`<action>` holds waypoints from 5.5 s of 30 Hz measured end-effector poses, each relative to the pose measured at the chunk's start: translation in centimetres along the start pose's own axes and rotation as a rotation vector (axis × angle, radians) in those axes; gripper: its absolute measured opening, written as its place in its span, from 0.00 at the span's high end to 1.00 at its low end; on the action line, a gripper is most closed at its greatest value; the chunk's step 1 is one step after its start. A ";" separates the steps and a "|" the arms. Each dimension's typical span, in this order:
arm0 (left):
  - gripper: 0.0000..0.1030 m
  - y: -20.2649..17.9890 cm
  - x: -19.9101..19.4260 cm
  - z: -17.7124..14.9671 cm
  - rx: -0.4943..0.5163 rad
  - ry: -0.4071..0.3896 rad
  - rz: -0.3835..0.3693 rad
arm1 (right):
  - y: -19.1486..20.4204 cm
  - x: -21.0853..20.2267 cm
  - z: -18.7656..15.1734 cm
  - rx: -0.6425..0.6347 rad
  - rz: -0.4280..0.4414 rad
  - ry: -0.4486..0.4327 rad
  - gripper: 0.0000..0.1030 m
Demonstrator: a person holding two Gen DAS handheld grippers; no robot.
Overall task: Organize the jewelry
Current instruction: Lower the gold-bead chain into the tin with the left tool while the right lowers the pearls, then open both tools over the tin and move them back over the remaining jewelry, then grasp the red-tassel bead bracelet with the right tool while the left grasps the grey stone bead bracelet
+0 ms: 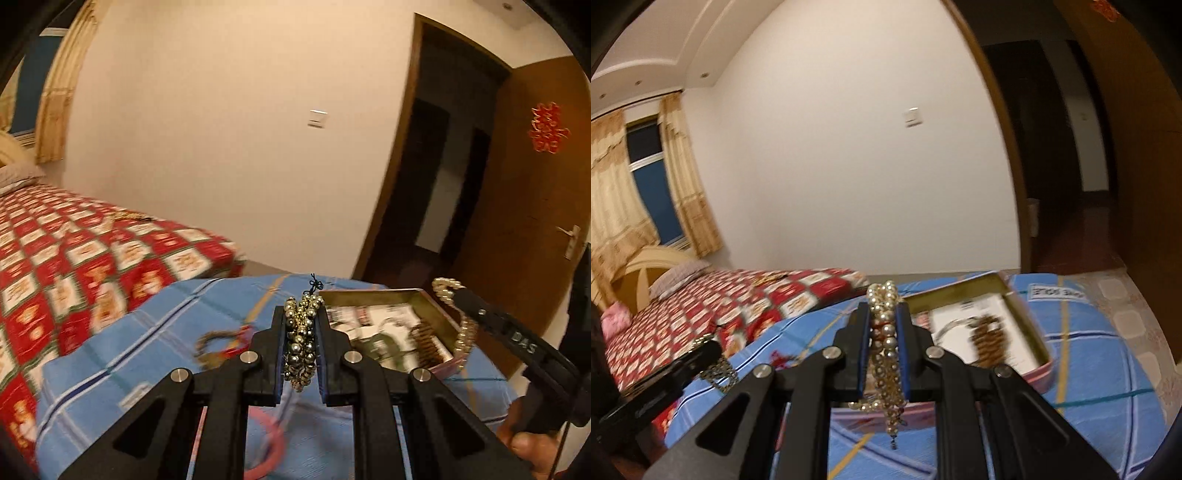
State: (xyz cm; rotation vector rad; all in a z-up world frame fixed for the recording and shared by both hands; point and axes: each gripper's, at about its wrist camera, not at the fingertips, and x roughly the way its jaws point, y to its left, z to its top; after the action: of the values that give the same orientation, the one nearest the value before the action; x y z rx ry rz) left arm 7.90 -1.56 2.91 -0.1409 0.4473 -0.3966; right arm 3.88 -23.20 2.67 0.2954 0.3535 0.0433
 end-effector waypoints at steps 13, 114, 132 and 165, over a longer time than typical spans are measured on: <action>0.87 -7.8 9.7 0.0 0.081 0.128 -0.111 | -6.2 4.6 2.1 0.054 -0.077 0.058 0.84; 0.29 9.0 -1.2 -2.5 -0.024 0.092 0.527 | 8.7 1.3 -6.1 -0.193 0.015 0.164 0.31; 0.29 13.1 -0.2 -2.3 -0.172 0.111 0.586 | 14.0 13.8 -7.1 -0.204 0.096 0.479 0.67; 0.29 7.1 11.2 -1.7 0.042 0.429 0.184 | 9.0 5.8 -3.1 -0.112 0.113 0.166 0.90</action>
State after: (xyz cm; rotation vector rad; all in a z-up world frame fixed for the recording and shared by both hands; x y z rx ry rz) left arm 18.80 0.39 -4.56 0.0287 0.8669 -0.2529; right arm 8.33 -13.17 0.57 0.2006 0.4976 0.1986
